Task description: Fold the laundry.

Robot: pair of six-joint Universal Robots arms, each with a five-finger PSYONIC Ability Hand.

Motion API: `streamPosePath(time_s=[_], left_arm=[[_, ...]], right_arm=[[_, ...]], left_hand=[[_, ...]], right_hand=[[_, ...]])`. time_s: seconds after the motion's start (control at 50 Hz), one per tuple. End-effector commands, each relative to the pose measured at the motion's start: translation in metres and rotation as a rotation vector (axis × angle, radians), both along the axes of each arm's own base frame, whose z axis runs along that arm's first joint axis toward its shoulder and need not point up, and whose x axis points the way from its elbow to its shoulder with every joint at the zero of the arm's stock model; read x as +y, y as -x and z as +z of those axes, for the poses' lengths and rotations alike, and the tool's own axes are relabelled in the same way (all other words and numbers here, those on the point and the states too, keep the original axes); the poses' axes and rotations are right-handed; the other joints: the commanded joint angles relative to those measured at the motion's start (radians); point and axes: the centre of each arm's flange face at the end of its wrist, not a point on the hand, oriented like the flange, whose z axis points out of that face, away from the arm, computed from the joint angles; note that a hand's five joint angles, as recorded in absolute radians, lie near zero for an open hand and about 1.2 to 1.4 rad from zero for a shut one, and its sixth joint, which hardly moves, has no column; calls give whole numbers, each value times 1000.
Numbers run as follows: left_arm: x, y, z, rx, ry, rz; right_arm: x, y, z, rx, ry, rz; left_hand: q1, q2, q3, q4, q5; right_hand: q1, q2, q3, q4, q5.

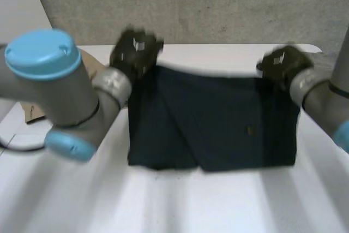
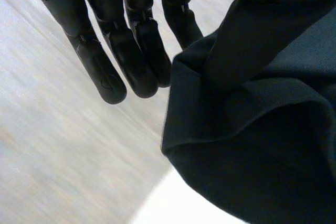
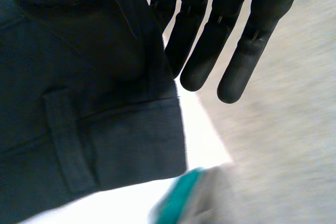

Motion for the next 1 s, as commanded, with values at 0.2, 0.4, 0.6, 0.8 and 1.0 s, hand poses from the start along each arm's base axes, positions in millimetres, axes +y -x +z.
streamPosePath(time_s=[0.2, 0.4, 0.6, 0.8, 1.0], left_arm=[[-13, -4, 154, 389, 669, 37], [-22, -16, 37, 197, 354, 51], [9, -17, -94, 7, -21, -10], [83, -45, -107, -210, -363, -43], [183, -92, -60, -448, -670, -97]], right_arm=[[-27, -30, 131, -376, 795, 10], [-29, -40, 53, -278, 538, 22], [-23, -42, -102, -60, 64, 30], [35, -16, -111, 64, -203, 27], [124, 30, -76, 310, -415, 73]], left_hand=[[257, 198, 202, 195, 249], [257, 198, 202, 195, 249], [257, 198, 202, 195, 249], [257, 198, 202, 195, 249], [257, 198, 202, 195, 249]], right_hand=[[288, 228, 202, 196, 205], [288, 228, 202, 196, 205], [288, 228, 202, 196, 205], [288, 228, 202, 196, 205], [288, 228, 202, 196, 205]])
